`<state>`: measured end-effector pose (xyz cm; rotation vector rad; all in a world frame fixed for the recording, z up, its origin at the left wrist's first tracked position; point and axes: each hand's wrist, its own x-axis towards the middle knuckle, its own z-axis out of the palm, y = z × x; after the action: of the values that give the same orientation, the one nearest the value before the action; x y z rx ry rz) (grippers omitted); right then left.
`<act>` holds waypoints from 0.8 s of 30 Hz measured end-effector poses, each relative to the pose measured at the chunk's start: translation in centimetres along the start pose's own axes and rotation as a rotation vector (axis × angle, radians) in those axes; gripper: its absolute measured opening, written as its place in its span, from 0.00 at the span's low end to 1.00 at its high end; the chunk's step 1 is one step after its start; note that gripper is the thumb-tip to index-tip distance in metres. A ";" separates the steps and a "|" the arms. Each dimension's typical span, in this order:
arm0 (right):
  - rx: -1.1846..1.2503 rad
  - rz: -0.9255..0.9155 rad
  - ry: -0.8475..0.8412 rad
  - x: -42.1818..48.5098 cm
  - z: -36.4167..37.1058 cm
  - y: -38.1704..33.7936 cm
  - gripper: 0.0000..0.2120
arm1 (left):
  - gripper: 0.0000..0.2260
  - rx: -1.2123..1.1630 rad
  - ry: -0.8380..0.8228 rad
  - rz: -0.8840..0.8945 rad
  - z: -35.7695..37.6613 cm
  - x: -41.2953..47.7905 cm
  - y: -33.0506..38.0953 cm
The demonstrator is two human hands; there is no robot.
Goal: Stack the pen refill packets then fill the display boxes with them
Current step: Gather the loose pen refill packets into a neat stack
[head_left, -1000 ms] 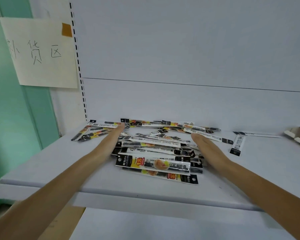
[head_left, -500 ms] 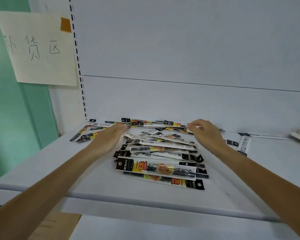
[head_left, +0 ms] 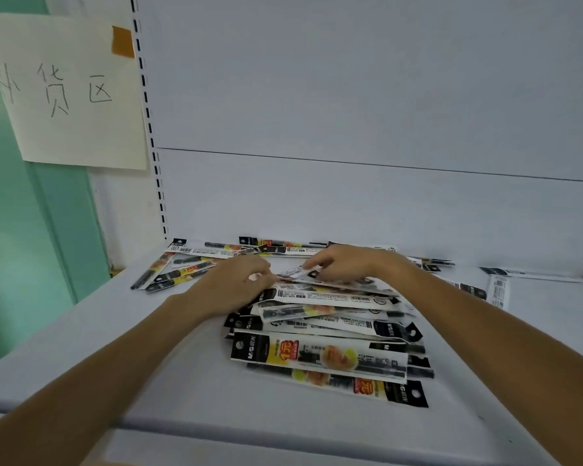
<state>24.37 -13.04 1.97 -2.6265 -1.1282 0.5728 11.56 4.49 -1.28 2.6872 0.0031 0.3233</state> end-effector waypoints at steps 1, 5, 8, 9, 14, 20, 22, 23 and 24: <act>-0.025 0.001 0.020 0.1 0.0 0.1 0.21 | 0.13 0.067 0.016 -0.007 -0.2 0.1 -0.2; -0.153 0.003 0.134 0.4 0.2 0.0 0.24 | 0.12 0.354 0.140 0.029 -0.8 0.3 -0.2; -0.171 -0.018 0.137 0.6 0.2 0.2 0.26 | 0.09 0.064 0.222 0.121 -1.3 0.4 0.2; -0.183 -0.039 0.120 0.6 0.3 0.3 0.25 | 0.11 -0.055 0.159 0.111 -1.3 0.5 0.4; -0.213 -0.060 0.158 0.2 0.5 0.9 0.18 | 0.21 0.012 -0.194 -0.006 -0.5 0.3 0.9; -0.208 -0.020 0.247 -1.1 0.7 2.0 0.14 | 0.35 -0.085 0.095 0.017 -0.7 -0.9 -0.4; -0.137 -0.012 0.241 -2.1 0.8 2.0 0.21 | 0.30 -0.098 0.082 -0.105 -0.8 -1.2 -1.1; -0.080 -0.009 0.229 -2.6 0.9 1.8 0.25 | 0.26 -0.117 0.060 -0.166 -0.8 -1.4 -1.4; -0.026 -0.003 0.211 -3.1 1.1 1.7 0.27 | 0.24 -0.154 0.038 -0.218 -0.7 -1.4 -1.6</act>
<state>23.03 -16.42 1.25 -2.6310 -1.0811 0.2734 10.14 6.22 -1.64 2.4989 0.2698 0.2938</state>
